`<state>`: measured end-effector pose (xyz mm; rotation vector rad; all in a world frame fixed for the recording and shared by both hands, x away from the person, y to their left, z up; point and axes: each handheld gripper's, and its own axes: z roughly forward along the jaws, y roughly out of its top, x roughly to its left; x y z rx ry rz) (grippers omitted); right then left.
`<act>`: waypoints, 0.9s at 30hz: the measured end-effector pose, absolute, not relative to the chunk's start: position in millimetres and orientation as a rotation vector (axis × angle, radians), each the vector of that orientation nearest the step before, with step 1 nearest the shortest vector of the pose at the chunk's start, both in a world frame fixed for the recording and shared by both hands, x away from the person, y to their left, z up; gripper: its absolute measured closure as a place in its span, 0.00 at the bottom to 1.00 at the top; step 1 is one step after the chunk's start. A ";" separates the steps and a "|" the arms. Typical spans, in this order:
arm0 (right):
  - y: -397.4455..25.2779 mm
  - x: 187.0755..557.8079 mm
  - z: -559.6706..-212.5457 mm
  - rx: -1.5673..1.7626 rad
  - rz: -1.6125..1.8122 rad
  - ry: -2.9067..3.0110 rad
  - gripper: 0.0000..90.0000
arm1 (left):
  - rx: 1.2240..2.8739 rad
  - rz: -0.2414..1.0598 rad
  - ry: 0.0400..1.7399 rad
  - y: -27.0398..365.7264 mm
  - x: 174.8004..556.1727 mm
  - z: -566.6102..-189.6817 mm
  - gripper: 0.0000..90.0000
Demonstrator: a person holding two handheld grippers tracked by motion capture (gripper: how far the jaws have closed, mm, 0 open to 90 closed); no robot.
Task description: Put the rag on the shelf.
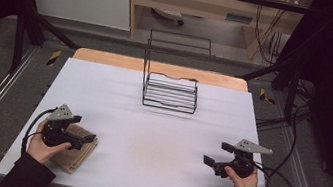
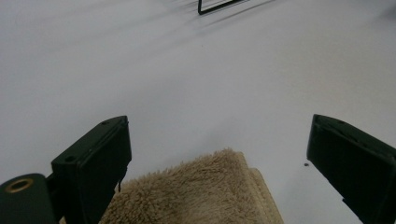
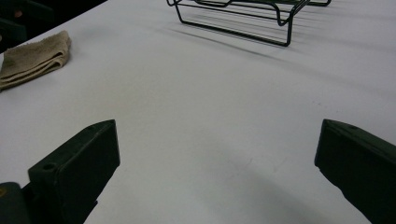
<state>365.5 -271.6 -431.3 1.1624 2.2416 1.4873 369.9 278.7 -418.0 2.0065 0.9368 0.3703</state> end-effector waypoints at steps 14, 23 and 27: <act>-271.2 365.6 -432.2 1.158 1.447 2.261 0.01 | 2.029 0.377 0.941 266.8 367.1 -414.3 0.10; -270.1 366.4 -433.7 1.156 1.421 2.275 0.01 | 2.109 0.383 0.951 247.9 367.5 -417.1 0.24; -269.7 366.2 -434.0 1.160 1.414 2.281 0.01 | 2.145 0.368 0.977 244.6 366.5 -419.5 0.38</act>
